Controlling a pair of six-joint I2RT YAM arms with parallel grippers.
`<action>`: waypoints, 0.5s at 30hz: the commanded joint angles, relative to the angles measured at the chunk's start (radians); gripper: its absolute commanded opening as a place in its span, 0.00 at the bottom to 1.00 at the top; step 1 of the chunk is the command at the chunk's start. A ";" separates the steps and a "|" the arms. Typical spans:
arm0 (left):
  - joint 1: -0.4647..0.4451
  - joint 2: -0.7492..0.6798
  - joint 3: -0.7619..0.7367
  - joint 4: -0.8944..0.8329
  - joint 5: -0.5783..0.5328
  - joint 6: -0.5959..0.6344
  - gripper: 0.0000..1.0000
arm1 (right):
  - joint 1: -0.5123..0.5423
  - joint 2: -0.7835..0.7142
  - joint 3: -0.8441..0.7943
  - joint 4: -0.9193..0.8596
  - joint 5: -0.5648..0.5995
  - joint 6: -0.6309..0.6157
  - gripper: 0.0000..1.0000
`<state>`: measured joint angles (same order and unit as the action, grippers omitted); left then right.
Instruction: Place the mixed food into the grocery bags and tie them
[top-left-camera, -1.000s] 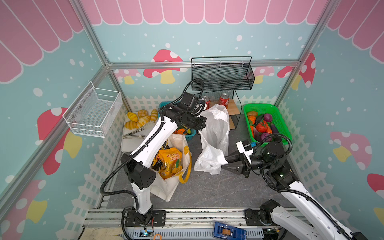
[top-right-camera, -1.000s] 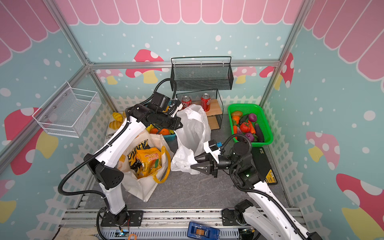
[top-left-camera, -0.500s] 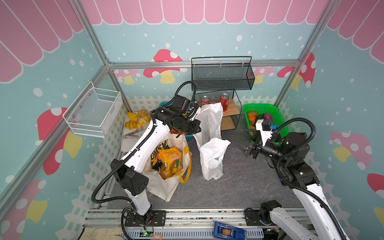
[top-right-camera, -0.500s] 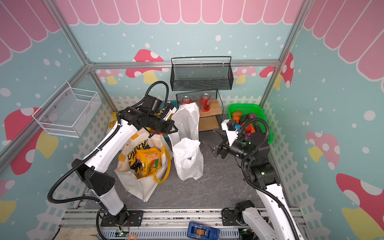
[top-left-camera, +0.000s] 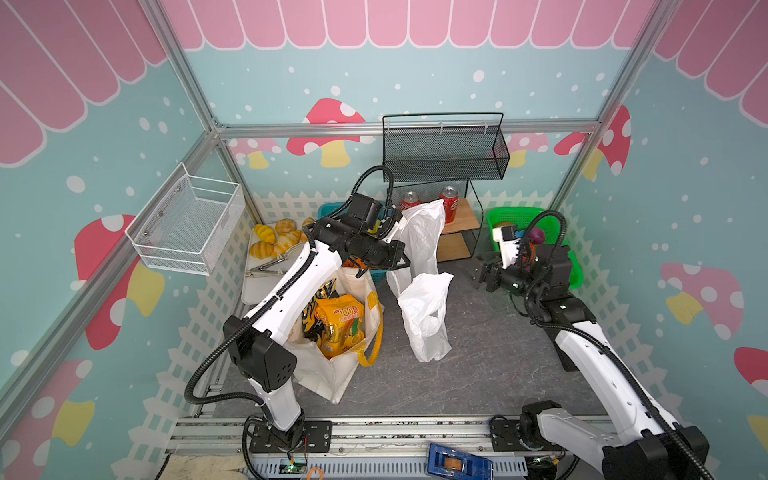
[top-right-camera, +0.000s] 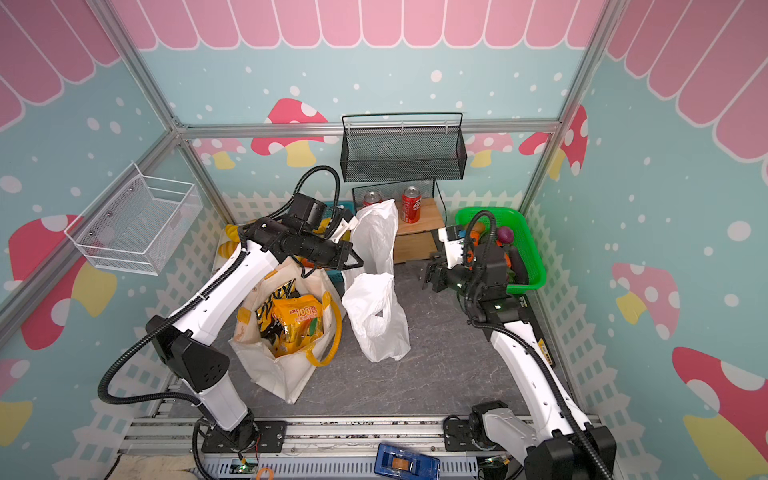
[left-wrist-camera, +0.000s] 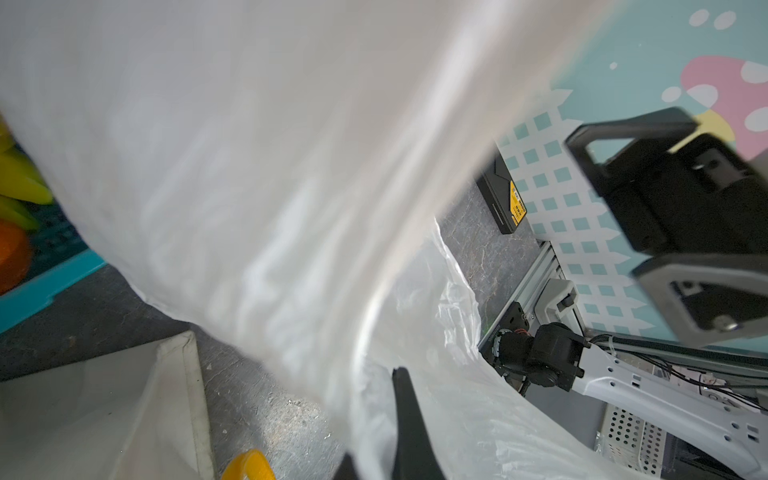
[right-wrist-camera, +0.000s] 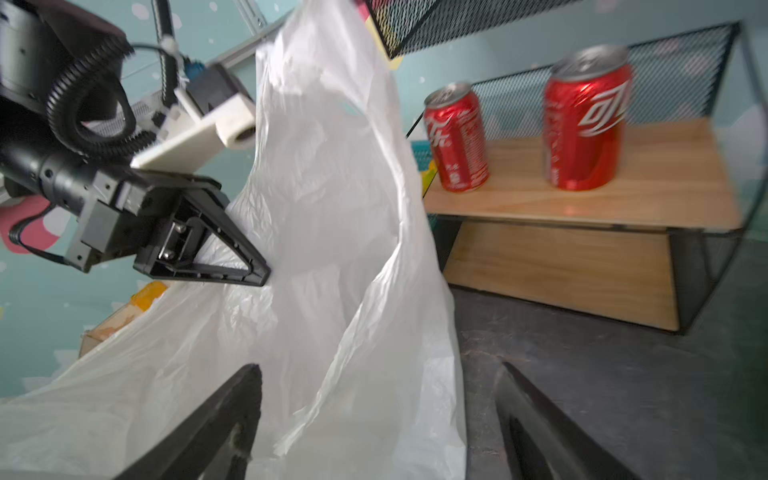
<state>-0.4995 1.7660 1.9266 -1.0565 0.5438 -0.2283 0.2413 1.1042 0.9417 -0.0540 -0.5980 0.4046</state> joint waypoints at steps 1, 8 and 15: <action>0.003 -0.040 -0.017 0.030 0.034 -0.006 0.00 | 0.080 0.044 -0.035 0.123 0.025 0.058 0.89; 0.003 -0.053 -0.018 0.039 0.042 -0.012 0.00 | 0.148 0.147 -0.051 0.139 0.251 0.056 0.67; 0.010 -0.147 -0.019 0.011 0.017 0.000 0.00 | 0.130 0.018 -0.086 -0.045 0.433 -0.054 0.02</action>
<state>-0.4988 1.7050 1.9083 -1.0370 0.5648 -0.2356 0.3801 1.1999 0.8757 -0.0101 -0.2916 0.4057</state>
